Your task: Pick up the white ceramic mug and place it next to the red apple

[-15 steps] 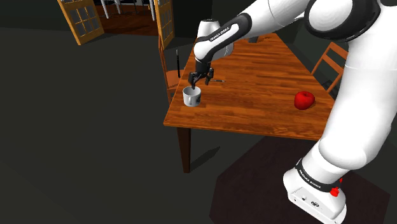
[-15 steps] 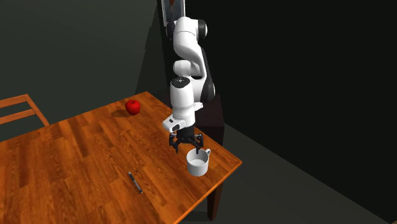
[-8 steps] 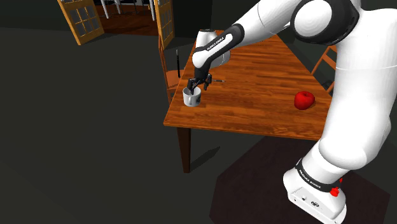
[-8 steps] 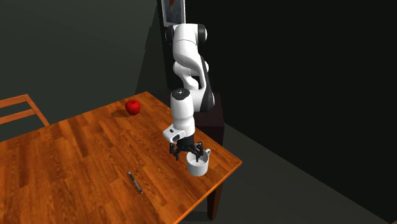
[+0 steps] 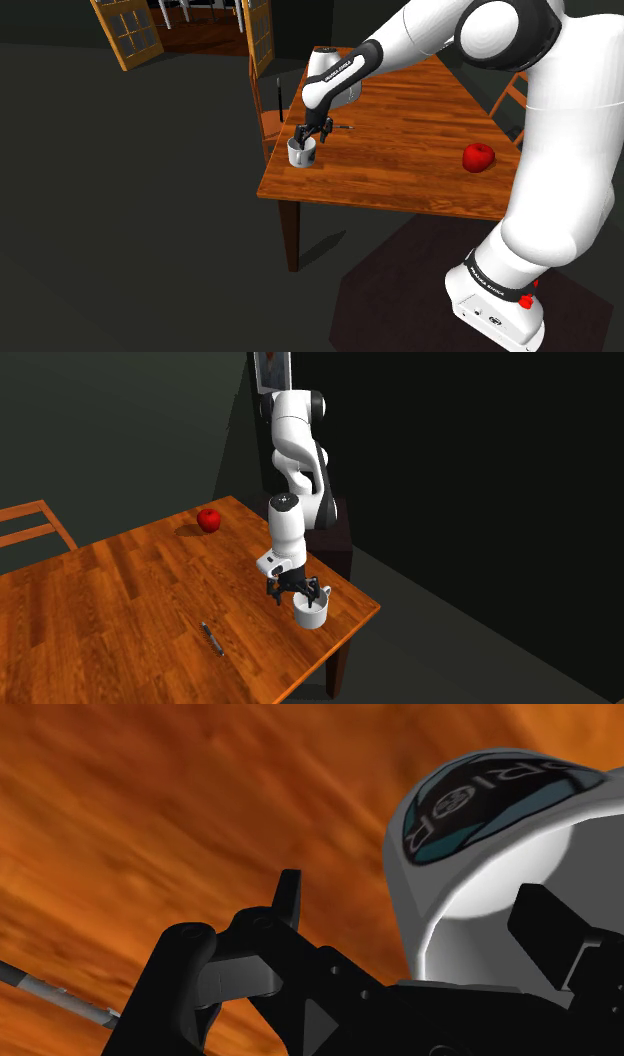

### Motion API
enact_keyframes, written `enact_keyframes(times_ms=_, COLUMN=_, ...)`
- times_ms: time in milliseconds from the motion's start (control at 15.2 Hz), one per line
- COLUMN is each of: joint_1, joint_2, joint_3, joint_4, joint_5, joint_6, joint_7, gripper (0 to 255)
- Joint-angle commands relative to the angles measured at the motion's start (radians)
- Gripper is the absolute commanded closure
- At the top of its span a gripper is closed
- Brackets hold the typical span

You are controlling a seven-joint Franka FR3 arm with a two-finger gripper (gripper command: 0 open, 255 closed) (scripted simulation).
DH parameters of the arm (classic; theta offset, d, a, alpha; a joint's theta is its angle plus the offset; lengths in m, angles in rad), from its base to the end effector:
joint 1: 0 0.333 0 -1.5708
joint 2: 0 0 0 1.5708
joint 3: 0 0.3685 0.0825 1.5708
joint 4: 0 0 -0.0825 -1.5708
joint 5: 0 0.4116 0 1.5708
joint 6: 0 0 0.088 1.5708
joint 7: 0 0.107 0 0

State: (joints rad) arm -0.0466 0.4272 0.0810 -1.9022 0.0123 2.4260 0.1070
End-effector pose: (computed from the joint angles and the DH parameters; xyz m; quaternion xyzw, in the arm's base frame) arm 0.6809 0.0192 0.3138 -0.9976 0.0451 -0.0473 0.0242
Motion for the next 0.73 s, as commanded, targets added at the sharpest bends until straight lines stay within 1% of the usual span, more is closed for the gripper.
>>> enact_keyframes(times_ms=0, joint_1=0.0, joint_2=0.0, joint_3=0.0, joint_4=0.0, joint_5=0.0, joint_6=0.0, joint_7=0.0, gripper=255)
enact_keyframes(times_ms=594, joint_1=0.0, joint_2=0.0, joint_3=0.0, joint_4=0.0, joint_5=0.0, joint_6=0.0, joint_7=0.0, gripper=255)
enact_keyframes(times_ms=660, joint_1=0.0, joint_2=-0.008, joint_3=0.0, joint_4=0.002, joint_5=0.001, joint_6=-0.01, joint_7=0.0, gripper=255)
